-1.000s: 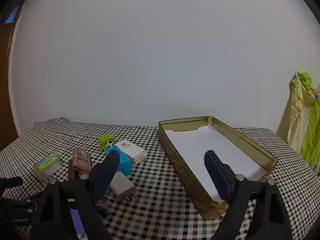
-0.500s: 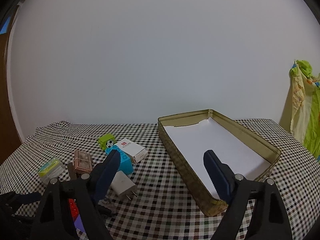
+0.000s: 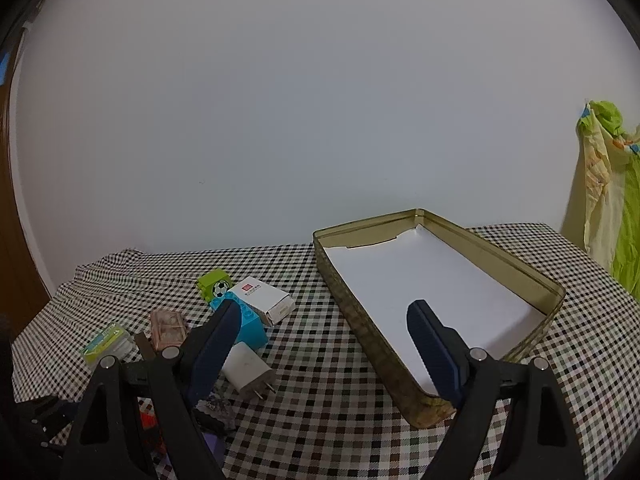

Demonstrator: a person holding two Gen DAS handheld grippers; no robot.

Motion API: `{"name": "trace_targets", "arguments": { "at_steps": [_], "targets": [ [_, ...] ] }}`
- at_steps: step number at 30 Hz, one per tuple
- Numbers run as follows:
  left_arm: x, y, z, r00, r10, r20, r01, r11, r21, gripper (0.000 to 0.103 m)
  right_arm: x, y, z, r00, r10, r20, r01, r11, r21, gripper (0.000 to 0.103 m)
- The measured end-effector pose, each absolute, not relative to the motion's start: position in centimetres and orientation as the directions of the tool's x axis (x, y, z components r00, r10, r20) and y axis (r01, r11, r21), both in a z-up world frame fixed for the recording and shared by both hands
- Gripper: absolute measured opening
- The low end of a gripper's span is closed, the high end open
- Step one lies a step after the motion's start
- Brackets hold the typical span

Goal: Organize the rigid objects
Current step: 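Move the left gripper toward the red Lego brick, then grasp the red Lego brick with the left gripper while the right grasps the purple block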

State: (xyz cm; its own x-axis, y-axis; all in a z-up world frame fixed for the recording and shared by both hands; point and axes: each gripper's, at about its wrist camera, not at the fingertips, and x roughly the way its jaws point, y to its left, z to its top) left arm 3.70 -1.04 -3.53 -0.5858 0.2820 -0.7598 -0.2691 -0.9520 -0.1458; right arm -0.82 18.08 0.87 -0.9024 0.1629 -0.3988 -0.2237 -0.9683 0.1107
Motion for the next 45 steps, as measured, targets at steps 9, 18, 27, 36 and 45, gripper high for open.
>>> {"name": "trace_targets", "arguments": {
  "at_steps": [9, 18, 27, 36, 45],
  "targets": [
    [4.3, -0.4, -3.1, -0.564, 0.3, -0.769, -0.401, -0.914, -0.062, 0.077, -0.9, 18.3, 0.8, -0.899, 0.161, -0.407, -0.227, -0.967, 0.119, 0.087],
    [4.9, 1.9, -3.6, -0.504, 0.384, -0.774, -0.486, -0.867, -0.114, 0.079, -0.8, 18.8, 0.7, -0.892, 0.159, -0.423, -0.234, -0.963, 0.132, 0.087],
    [2.9, 2.4, -5.0, -0.506, 0.303, -0.808, -0.48, -0.877, -0.029, 0.088, -0.9, 18.7, 0.7, -0.888, 0.155, -0.432, -0.233, -0.963, 0.134, 0.087],
    [2.8, 2.7, -5.1, -0.533, 0.311, -0.787, -0.481, -0.877, -0.021, 0.07, -1.2, 18.5, 0.5, -0.88, 0.16, -0.446, -0.241, -0.962, 0.13, 0.087],
    [3.0, -0.4, -5.1, -0.575, 0.264, -0.775, -0.353, -0.934, -0.056, 0.069, -2.5, 18.3, -0.5, -0.848, 0.048, -0.527, -0.15, -0.977, 0.152, 0.087]
  ]
}}
